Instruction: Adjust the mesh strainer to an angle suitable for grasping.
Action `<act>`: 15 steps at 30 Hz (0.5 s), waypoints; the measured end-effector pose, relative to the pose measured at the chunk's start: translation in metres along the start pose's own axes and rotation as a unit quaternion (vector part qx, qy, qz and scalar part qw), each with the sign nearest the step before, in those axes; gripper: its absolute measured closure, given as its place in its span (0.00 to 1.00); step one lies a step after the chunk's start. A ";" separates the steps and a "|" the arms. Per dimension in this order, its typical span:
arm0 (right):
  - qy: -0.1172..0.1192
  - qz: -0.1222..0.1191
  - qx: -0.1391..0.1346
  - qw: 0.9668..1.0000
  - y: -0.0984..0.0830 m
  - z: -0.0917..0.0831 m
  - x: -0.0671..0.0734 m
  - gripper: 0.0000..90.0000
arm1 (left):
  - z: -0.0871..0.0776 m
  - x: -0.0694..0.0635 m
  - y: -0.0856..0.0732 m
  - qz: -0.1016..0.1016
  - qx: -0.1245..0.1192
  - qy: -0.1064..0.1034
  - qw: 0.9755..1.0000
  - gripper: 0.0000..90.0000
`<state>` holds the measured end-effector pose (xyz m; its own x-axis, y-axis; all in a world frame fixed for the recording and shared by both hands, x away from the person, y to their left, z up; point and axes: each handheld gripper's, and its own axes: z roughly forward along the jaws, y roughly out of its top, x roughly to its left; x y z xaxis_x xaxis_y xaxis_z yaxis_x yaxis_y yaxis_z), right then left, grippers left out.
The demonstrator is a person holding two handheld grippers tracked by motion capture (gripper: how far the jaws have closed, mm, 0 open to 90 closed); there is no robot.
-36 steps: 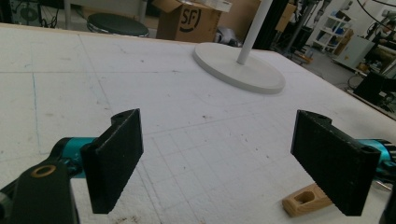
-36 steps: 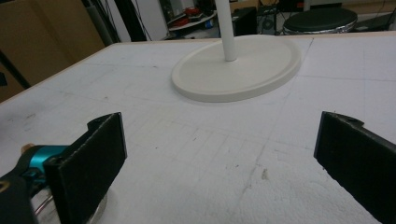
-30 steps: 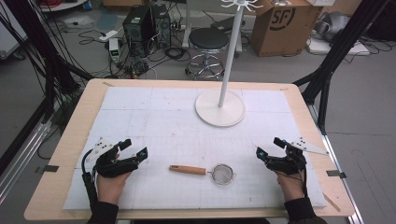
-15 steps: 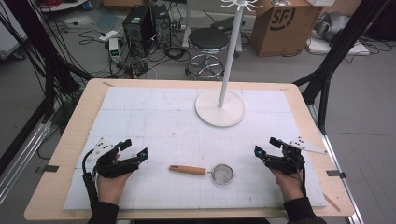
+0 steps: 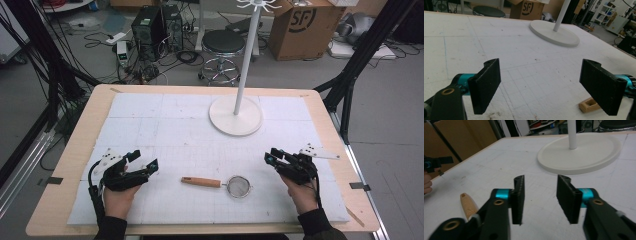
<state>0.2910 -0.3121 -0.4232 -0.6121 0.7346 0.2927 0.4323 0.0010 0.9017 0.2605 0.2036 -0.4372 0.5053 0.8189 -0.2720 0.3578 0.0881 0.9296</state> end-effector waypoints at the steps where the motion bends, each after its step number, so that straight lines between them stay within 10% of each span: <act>1: 0.009 0.001 0.004 1.000 0.001 0.005 0.003 0.72 | 0.000 0.000 0.000 0.000 0.000 0.000 1.000 0.20; 15: 0.068 0.000 0.034 0.997 0.003 0.041 0.031 0.95 | 0.001 -0.001 -0.001 0.000 0.004 0.000 1.000 0.20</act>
<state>0.3007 -0.2618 -0.4244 -0.6942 0.6362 0.3367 0.4725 0.0500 0.8799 0.2601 0.2022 -0.4385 0.5048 0.8195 -0.2713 0.3639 0.0830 0.9277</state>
